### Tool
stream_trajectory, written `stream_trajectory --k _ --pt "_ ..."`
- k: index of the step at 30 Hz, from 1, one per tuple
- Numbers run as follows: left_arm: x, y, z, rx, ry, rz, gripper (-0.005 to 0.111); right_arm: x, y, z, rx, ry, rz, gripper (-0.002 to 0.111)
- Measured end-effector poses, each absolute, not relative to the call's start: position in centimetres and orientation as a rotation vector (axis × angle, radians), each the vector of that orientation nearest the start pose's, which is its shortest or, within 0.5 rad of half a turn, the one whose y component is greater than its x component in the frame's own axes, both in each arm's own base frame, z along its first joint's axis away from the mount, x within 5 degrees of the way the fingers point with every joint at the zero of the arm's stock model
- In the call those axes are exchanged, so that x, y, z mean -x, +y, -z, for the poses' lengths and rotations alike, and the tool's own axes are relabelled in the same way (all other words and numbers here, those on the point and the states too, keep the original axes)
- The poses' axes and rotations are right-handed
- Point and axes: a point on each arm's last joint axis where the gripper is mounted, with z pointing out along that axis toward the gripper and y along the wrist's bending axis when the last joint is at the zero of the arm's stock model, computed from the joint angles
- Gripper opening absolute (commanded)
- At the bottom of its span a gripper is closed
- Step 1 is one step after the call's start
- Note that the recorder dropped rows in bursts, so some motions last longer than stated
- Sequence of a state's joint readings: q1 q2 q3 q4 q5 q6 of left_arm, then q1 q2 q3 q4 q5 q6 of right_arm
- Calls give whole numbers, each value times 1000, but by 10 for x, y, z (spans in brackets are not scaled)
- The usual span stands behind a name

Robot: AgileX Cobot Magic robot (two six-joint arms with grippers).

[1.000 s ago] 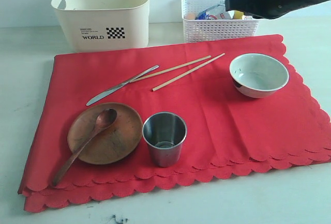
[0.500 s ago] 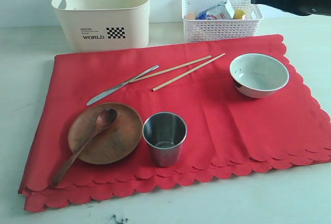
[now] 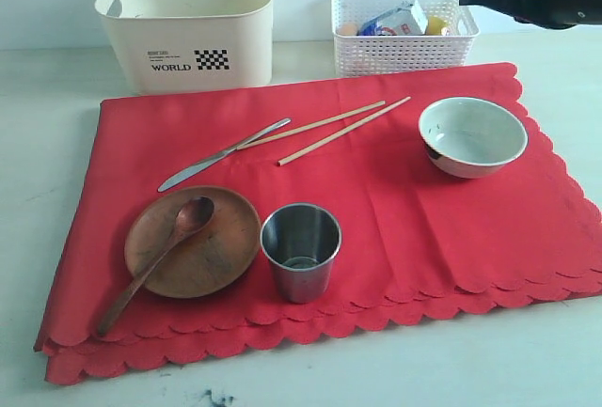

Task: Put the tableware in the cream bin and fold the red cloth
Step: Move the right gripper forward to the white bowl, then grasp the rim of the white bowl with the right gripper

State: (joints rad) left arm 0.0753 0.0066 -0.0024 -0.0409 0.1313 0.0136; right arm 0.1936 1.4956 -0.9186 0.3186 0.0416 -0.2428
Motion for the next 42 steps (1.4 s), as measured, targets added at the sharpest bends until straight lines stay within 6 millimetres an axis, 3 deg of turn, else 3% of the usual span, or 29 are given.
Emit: stream_trajectory --k 7,11,14,17,20,24,30,36,42 --pt "-57 4 -202 79 1617 -33 2 -330 87 -244 256 2306 -238 0" --pt "-57 4 -202 79 1617 -33 2 -326 126 -238 435 2349 -291 0" --pt "-57 4 -202 79 1617 -33 2 -322 154 -231 566 2372 -318 7" --pt "-57 4 -202 79 1617 -33 2 -319 168 -223 728 2362 -255 22" --pt "-57 4 -202 79 1617 -33 2 -321 165 -215 848 2359 -122 41" --pt "-57 4 -202 79 1617 -33 2 -329 144 -210 749 2425 31 59" --pt "-57 4 -202 79 1617 -33 2 -335 120 -203 591 2520 173 60" --pt "-57 4 -202 79 1617 -33 2 -337 122 -190 554 2565 151 60" --pt "-57 4 -202 79 1617 -33 2 -341 125 -163 571 2633 146 59"
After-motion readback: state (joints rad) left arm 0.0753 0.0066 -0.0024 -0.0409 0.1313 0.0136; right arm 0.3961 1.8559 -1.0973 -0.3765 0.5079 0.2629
